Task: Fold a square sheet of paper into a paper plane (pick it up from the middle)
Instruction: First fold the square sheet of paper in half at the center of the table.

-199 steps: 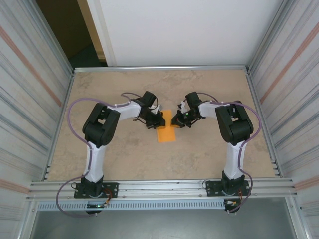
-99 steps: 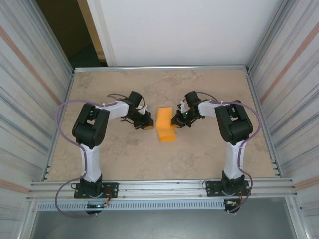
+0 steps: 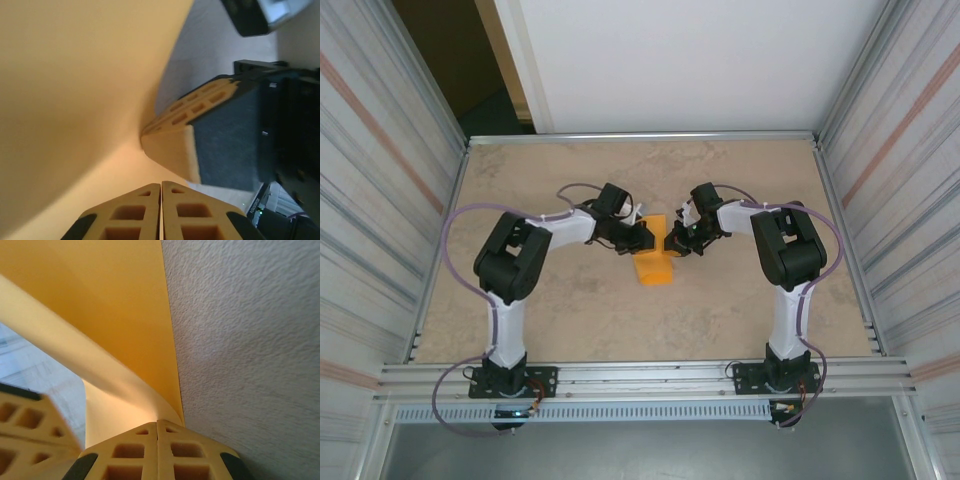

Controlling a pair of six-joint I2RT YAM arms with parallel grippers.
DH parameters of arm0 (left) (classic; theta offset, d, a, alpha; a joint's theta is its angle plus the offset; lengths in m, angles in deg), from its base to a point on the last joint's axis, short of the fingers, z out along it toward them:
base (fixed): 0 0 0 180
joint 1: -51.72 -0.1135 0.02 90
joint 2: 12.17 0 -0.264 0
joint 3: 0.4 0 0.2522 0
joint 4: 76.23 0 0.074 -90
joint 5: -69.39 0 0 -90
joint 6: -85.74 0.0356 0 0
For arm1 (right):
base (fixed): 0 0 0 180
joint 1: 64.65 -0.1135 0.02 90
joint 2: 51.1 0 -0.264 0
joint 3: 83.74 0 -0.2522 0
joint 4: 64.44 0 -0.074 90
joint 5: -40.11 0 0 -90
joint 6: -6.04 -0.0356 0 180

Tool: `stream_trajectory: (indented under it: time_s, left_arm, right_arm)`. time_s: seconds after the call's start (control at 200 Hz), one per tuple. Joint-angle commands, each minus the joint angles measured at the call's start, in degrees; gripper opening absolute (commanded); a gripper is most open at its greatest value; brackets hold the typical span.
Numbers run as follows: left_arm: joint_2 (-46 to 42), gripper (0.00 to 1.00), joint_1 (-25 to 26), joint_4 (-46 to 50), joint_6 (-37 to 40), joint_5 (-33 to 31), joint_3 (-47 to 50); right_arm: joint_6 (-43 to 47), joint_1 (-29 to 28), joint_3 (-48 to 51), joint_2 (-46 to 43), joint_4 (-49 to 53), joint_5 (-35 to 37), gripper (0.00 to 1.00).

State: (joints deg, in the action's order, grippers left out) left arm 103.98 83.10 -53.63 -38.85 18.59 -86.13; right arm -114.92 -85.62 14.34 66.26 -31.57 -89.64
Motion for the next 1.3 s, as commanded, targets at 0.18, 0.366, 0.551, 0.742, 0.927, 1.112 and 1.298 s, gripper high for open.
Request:
stream_trajectory:
  time_s: [0.18,0.366,0.551,0.742,0.927,1.112,1.298]
  left_arm:
    - [1.8,0.11,-5.6,-4.5,1.0,0.5,4.4]
    - [0.3,0.11,-10.2,-4.3,3.3,-0.1,9.8]
    - [-4.8,0.11,-11.5,-1.6,5.3,-1.0,8.9]
    - [-6.5,0.12,-6.8,-3.8,3.5,-0.1,4.8]
    - [0.9,0.11,-2.7,-3.0,0.7,-0.9,-0.5]
    - [3.6,0.11,-4.0,-2.1,2.0,-1.7,-2.0]
    - [5.2,0.11,-8.1,0.3,5.2,-2.2,-0.1]
  right_arm:
    - [0.3,0.8,5.3,8.1,9.5,17.4,0.00]
    - [0.9,1.0,5.8,8.7,10.3,18.0,0.00]
    - [0.8,1.0,6.0,8.6,10.3,18.1,0.00]
    - [0.6,0.8,5.9,8.6,10.3,18.2,0.00]
    - [0.4,0.8,6.0,8.9,9.9,18.0,0.00]
    - [0.4,0.8,6.5,9.0,9.7,18.1,0.00]
    - [0.3,1.2,7.2,9.3,9.3,18.5,0.00]
